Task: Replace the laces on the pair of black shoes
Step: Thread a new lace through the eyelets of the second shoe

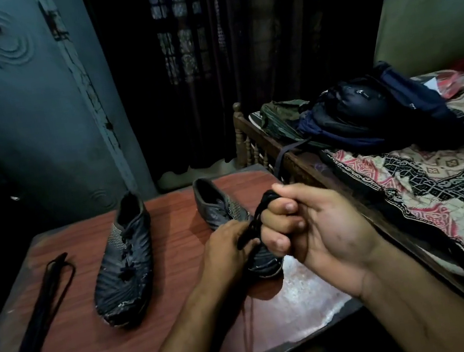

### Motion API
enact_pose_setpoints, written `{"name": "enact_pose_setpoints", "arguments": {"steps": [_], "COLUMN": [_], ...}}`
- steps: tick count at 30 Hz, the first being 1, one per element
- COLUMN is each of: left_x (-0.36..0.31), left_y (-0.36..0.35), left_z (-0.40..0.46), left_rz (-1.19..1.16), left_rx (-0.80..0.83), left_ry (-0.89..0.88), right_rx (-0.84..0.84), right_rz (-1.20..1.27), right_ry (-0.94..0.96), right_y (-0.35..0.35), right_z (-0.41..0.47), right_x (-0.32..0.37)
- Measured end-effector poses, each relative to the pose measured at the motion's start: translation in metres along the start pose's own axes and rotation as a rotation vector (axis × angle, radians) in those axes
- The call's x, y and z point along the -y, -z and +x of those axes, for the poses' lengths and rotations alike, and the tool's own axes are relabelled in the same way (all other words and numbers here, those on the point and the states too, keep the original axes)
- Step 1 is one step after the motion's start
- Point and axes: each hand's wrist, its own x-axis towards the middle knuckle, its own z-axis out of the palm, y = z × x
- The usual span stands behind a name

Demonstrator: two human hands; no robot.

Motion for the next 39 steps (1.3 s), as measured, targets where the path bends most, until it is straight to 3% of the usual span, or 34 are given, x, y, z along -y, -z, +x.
{"name": "enact_pose_setpoints", "arguments": {"steps": [8,14,20,22,29,37,39], "left_x": [0.013,0.011,0.010,0.014,0.036,0.061,0.059], "left_y": [0.000,-0.007,-0.012,-0.013,-0.003,-0.001,0.000], "left_z": [0.014,0.005,-0.003,-0.002,0.020,0.024,0.024], "left_rz": [0.061,-0.002,0.137,0.193,0.078,-0.044,-0.049], "left_rx": [0.044,-0.056,-0.192,-0.171,0.004,-0.060,-0.058], "left_ry": [0.021,0.035,-0.159,-0.196,-0.135,-0.059,-0.064], "right_rx": [-0.120,-0.087,-0.041,-0.042,0.010,0.051,0.048], "right_rz": [-0.061,-0.074,-0.144,-0.129,-0.045,-0.049,-0.061], "right_ry": [-0.003,0.036,0.096,0.088,-0.044,-0.478,-0.471], "right_y": [0.013,0.008,-0.006,-0.007,-0.016,0.013,0.020], "right_z": [-0.016,-0.006,0.008,0.010,0.011,-0.030,-0.040], "right_x": [-0.001,0.011,0.021,0.025,0.007,-0.082,-0.092]}}
